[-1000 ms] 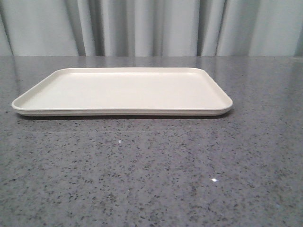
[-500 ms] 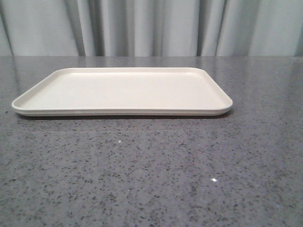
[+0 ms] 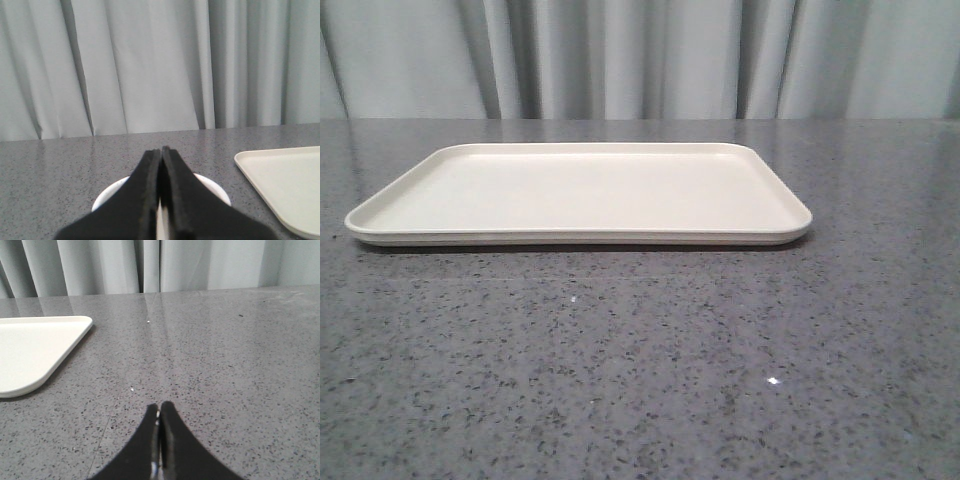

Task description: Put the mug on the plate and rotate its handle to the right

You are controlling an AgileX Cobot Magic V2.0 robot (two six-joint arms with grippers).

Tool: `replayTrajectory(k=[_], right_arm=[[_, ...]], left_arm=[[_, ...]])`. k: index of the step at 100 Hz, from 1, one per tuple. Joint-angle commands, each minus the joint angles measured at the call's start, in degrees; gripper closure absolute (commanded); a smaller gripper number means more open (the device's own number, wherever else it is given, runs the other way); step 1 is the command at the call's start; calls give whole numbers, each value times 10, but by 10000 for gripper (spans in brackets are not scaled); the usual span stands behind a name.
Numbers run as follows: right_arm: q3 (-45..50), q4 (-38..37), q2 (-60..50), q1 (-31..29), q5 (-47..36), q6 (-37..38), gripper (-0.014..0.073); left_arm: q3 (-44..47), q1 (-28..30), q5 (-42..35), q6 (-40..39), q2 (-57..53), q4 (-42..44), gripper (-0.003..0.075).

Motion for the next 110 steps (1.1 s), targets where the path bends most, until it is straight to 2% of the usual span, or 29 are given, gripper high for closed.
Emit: replayTrajectory(k=[1, 22, 38, 55, 80, 110], right_arm=[[0, -5, -13, 1, -47, -1, 704], [0, -5, -13, 1, -61, -1, 704], [-2, -1, -13, 1, -87, 0, 704], [-34, 17, -12, 1, -79, 0, 704], [-177, 17, 55, 1, -52, 0, 704], [-407, -23, 193, 1, 0, -19, 704]], left_arm=[[5, 1, -72, -6, -17, -6, 740], [5, 1, -107, -6, -17, -6, 740], [-4, 1, -109, -6, -17, -56, 740], [-48, 1, -58, -6, -17, -85, 740], [-188, 1, 62, -6, 3, -85, 740], [-395, 1, 171, -5, 107, -75, 740]])
